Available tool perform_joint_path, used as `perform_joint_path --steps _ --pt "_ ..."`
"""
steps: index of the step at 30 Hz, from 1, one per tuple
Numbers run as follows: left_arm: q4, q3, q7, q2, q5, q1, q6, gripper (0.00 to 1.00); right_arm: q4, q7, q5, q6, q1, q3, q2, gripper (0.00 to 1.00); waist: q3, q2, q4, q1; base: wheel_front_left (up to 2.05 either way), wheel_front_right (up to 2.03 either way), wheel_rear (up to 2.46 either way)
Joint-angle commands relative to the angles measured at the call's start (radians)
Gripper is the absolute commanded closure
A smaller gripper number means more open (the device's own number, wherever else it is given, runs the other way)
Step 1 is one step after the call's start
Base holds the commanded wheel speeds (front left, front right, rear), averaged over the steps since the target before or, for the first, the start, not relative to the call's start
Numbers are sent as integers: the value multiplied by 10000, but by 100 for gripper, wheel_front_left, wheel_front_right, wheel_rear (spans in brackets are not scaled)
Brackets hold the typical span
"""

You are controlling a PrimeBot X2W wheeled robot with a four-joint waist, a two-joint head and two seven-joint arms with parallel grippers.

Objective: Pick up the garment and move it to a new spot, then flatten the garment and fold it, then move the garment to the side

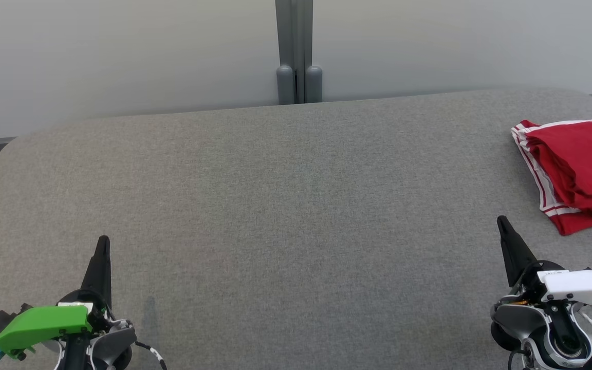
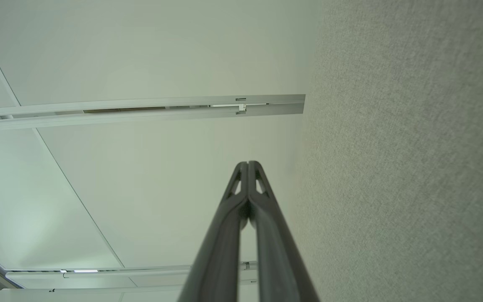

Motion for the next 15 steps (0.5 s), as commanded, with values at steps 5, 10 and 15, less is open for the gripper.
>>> perform_joint_path --steps 5,10,15 --pt "13 46 9 5 56 -151 -53 100 24 56 -37 7 -76 -26 -9 100 0 0 0 0 0 0 0" --pt "13 49 12 2 59 -152 -53 100 24 53 -37 7 -76 -30 -6 100 0 0 0 0 0 0 0" --pt "13 51 16 0 64 -153 -53 100 25 56 -39 7 -77 -33 -3 100 0 0 0 0 0 0 0"
